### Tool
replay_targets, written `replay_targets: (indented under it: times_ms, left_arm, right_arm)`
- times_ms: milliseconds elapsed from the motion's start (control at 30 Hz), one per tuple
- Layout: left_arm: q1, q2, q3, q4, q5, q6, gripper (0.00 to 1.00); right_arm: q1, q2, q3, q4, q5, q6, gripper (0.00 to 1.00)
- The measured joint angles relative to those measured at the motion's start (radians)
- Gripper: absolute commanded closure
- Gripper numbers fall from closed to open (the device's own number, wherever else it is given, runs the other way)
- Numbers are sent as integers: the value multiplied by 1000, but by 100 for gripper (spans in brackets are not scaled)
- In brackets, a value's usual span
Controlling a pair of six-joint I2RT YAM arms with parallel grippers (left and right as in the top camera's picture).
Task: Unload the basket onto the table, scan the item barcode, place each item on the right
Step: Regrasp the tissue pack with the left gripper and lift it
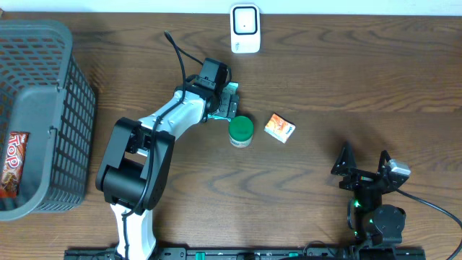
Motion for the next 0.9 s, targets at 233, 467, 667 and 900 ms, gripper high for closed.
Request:
replay_targets:
  times_ms: [233, 467, 667, 900]
  left_arm:
    - [0, 0, 5, -84, 3, -21, 44]
    - [0, -6, 13, -128, 6, -22, 52]
    - [0, -66, 12, -262, -42, -22, 52]
    - [0, -202, 12, -454, -87, -90, 53]
  right_arm:
    - [0, 0, 0, 0, 0, 0, 1]
    - [0, 0, 0, 0, 0, 0, 1]
    - [0, 0, 0, 0, 0, 0, 1]
    - [0, 0, 0, 0, 0, 0, 1]
